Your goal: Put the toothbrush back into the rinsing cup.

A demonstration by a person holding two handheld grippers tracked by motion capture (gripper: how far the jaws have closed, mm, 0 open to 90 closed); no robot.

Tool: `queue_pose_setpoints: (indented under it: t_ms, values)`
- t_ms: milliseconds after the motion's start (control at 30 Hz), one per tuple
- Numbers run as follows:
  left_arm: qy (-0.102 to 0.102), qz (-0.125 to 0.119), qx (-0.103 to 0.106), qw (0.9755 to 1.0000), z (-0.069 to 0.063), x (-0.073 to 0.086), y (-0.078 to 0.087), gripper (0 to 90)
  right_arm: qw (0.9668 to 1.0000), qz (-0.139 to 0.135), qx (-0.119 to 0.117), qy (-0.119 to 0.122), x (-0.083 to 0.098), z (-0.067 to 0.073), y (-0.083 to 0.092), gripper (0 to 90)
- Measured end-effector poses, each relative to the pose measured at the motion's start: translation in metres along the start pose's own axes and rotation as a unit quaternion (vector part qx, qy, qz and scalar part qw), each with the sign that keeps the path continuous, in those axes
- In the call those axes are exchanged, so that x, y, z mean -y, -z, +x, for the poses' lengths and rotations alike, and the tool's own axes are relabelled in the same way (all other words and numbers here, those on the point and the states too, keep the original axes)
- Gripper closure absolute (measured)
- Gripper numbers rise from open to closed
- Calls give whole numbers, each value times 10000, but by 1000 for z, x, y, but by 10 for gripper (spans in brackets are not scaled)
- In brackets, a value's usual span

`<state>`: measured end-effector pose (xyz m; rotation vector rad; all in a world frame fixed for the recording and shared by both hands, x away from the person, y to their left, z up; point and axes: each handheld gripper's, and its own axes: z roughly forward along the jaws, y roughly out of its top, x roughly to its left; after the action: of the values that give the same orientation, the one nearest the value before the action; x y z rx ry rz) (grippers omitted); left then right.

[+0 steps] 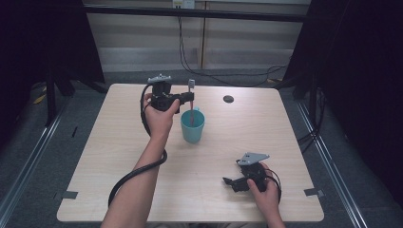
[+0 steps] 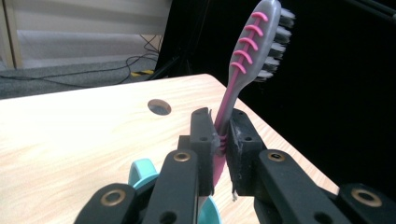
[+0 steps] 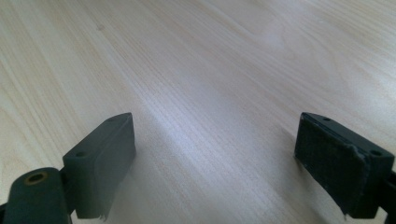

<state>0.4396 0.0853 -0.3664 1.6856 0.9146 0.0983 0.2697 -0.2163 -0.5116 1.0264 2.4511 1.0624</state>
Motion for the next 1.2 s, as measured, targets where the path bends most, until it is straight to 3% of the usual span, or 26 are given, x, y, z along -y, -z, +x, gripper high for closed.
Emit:
queue_pose_setpoints:
  t_ms: [1200]
  values:
    - [165,210,-279,9993,13,29,2,821,10000,-1,-37,37,0,0,0,119]
